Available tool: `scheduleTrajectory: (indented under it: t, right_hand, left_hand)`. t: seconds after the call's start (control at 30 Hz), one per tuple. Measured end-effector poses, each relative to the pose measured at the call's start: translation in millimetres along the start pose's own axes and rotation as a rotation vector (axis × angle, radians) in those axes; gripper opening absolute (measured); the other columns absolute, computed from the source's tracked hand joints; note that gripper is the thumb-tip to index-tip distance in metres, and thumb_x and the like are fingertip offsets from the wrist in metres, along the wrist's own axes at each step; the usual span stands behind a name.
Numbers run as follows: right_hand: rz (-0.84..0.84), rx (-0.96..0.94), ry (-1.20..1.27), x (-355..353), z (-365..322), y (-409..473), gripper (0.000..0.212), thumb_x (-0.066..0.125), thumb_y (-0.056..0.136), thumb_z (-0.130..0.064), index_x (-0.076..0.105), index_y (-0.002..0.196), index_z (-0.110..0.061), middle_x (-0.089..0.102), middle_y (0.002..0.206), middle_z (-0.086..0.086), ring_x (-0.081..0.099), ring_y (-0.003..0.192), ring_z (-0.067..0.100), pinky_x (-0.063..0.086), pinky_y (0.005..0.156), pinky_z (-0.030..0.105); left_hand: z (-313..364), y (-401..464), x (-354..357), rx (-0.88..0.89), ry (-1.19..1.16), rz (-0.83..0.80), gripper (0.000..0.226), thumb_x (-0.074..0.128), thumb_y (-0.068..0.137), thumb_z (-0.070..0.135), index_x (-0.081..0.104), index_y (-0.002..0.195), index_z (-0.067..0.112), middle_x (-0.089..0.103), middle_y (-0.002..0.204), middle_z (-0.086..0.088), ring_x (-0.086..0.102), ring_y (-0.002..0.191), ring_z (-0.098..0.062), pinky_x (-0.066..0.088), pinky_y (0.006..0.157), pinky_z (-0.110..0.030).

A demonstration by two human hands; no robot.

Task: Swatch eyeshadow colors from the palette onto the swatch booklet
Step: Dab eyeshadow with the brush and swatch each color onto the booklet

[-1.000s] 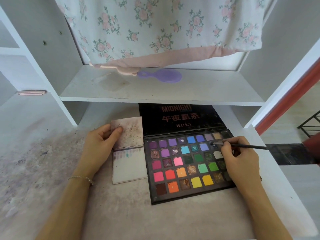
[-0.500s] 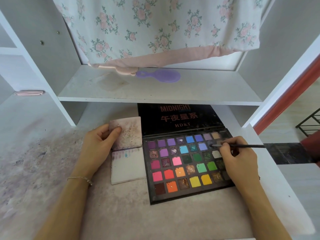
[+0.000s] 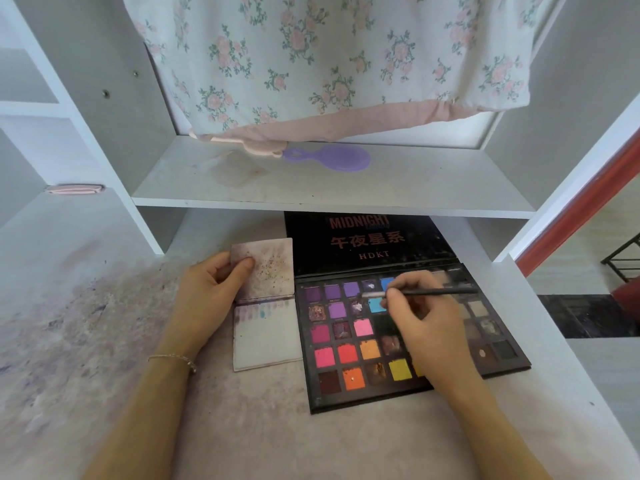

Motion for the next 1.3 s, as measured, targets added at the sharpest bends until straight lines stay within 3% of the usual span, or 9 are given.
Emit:
scheduleTrajectory:
  t: [0.23, 0.37, 0.5, 0.83, 1.03, 1.3]
  right_hand:
    - [-0.192, 0.029, 0.121, 66.0, -13.4, -1.1, 0.018, 0.055, 0.086, -0.010, 0.060, 0.078, -0.025, 0.065, 0.070, -0.002, 0.059, 0.066, 0.024, 0.049, 0.058, 0.029]
    - [-0.245, 0.005, 0.028, 84.1, -16.4, 5.4, 0.015, 0.056, 0.085, -0.015, 0.057, 0.077, -0.027, 0.063, 0.067, 0.001, 0.059, 0.064, 0.012, 0.049, 0.054, 0.019]
    - [-0.257, 0.033, 0.006, 89.0, -10.0, 9.5, 0.015, 0.056, 0.084, -0.015, 0.057, 0.076, -0.026, 0.064, 0.068, 0.001, 0.061, 0.067, 0.012, 0.051, 0.060, 0.024]
    - [-0.313, 0.057, 0.005, 94.8, -3.8, 8.7, 0.013, 0.056, 0.085, -0.018, 0.056, 0.077, -0.028, 0.066, 0.072, 0.002, 0.063, 0.071, 0.014, 0.054, 0.062, 0.027]
    - [-0.346, 0.054, -0.037, 96.7, -2.4, 7.4, 0.015, 0.056, 0.084, -0.017, 0.055, 0.074, -0.028, 0.062, 0.064, -0.004, 0.056, 0.056, 0.001, 0.044, 0.049, 0.012]
    - [-0.345, 0.037, -0.050, 97.1, -2.5, 8.0, 0.014, 0.055, 0.085, -0.018, 0.054, 0.076, -0.028, 0.060, 0.064, -0.005, 0.056, 0.058, 0.001, 0.045, 0.049, 0.012]
  left_hand:
    - [0.0, 0.5, -0.6, 0.005, 0.004, 0.014, 0.014, 0.059, 0.086, 0.021, 0.068, 0.079, 0.030, 0.072, 0.079, 0.014, 0.068, 0.077, -0.008, 0.054, 0.068, -0.020]
    - [-0.7, 0.6, 0.6, 0.002, -0.019, -0.002, 0.012, 0.059, 0.087, 0.022, 0.068, 0.084, 0.028, 0.073, 0.083, 0.012, 0.068, 0.080, -0.008, 0.054, 0.067, -0.018]
    - [-1.5, 0.2, 0.3, -0.002, -0.023, 0.003, 0.010, 0.059, 0.086, 0.025, 0.068, 0.085, 0.025, 0.073, 0.084, 0.008, 0.068, 0.083, -0.010, 0.055, 0.070, -0.023]
    - [4.9, -0.4, 1.5, 0.019, -0.010, -0.003, 0.013, 0.058, 0.087, 0.022, 0.066, 0.084, 0.031, 0.071, 0.081, 0.018, 0.067, 0.078, -0.003, 0.053, 0.065, -0.016]
    - [3.9, -0.3, 1.3, 0.013, -0.021, -0.001, 0.014, 0.059, 0.087, 0.021, 0.066, 0.084, 0.033, 0.071, 0.079, 0.019, 0.067, 0.079, -0.004, 0.053, 0.064, -0.014]
    - [6.6, -0.8, 2.3, 0.031, -0.052, -0.013, 0.017, 0.058, 0.087, 0.017, 0.067, 0.085, 0.032, 0.071, 0.081, 0.021, 0.068, 0.079, -0.003, 0.050, 0.063, -0.011]
Point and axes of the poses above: each hand's wrist, its own y-axis towards the middle knuckle, its own x-axis out of the palm, z = x × y, the point moved 7 cm from there along y, towards the middle knuckle
